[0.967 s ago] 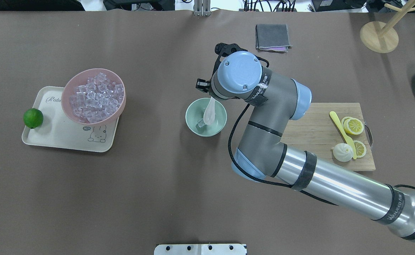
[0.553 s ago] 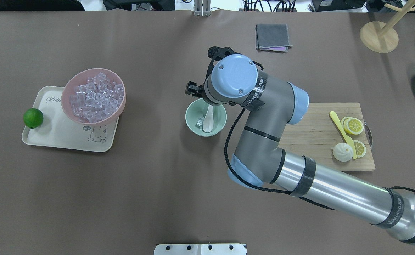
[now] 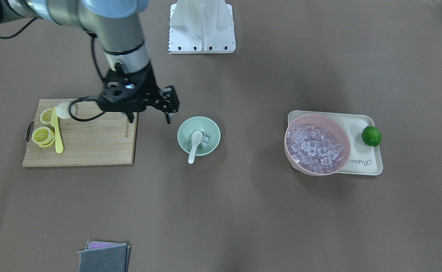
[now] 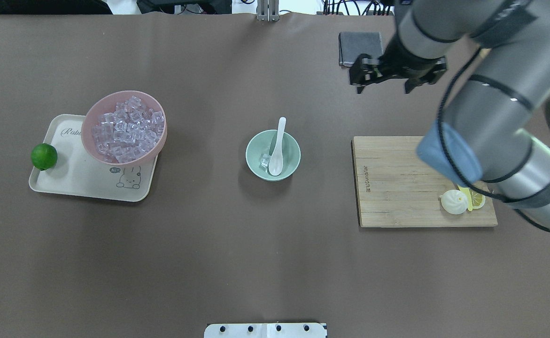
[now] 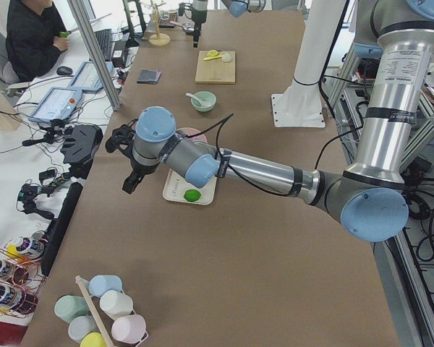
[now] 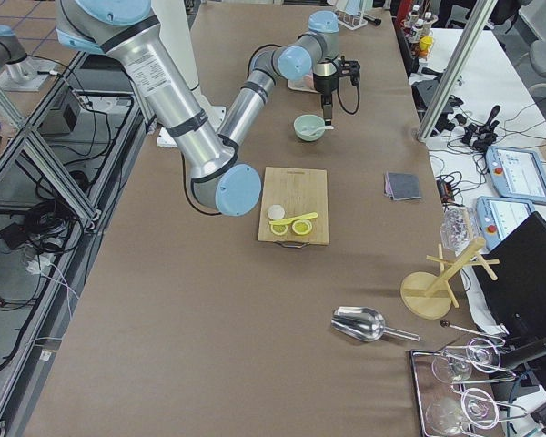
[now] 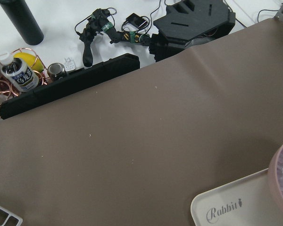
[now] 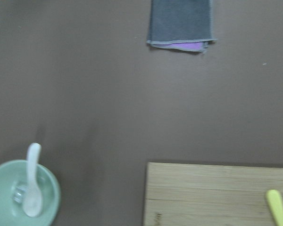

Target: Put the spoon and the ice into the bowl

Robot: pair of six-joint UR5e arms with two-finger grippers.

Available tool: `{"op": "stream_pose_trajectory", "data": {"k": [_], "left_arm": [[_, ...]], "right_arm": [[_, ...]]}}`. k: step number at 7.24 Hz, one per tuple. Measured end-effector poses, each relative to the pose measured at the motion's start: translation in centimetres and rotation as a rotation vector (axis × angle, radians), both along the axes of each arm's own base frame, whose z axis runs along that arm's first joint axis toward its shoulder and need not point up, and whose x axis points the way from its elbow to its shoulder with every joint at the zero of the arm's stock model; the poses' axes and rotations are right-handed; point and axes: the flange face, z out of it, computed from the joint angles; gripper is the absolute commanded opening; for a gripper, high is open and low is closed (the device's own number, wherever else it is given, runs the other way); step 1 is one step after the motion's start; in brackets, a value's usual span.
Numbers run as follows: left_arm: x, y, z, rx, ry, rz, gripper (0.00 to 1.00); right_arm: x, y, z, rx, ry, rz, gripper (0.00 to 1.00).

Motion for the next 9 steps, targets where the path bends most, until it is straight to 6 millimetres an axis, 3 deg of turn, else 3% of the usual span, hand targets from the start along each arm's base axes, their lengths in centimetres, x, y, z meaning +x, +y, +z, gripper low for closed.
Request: {"op": "stream_pose_trajectory", "data": {"k": [1,2,5,7,9], "left_arm": [[0.0,1.2,1.8,-0.027,-0.003,-0.001,0.98],[0.0,2.6,3.8,-0.05,-0.005,0.0,0.98],[-0.2,5.6,8.6,-0.153,-0.029,-0.017,0.98],[-0.7,6.0,11.1,-0.228,-0.094,-0.052,0.98],[-1.0,6.1,12.6,-0.26,-0.123,-0.068,0.98]], "right_arm": [[5.9,0.3,3.7,0.026,0.023,-0.034,1.0],[10.1,0.7,6.8,0.015,0.042,-0.021,1.0],[16.1,1.7,15.7,-0.053,0.126,-0.038,1.0],[22.5,2.7,23.5,-0.081,0.143,-0.118,1.0],[28.4,2.3,31.7,-0.193,0.0,-0.123,1.0]]}}
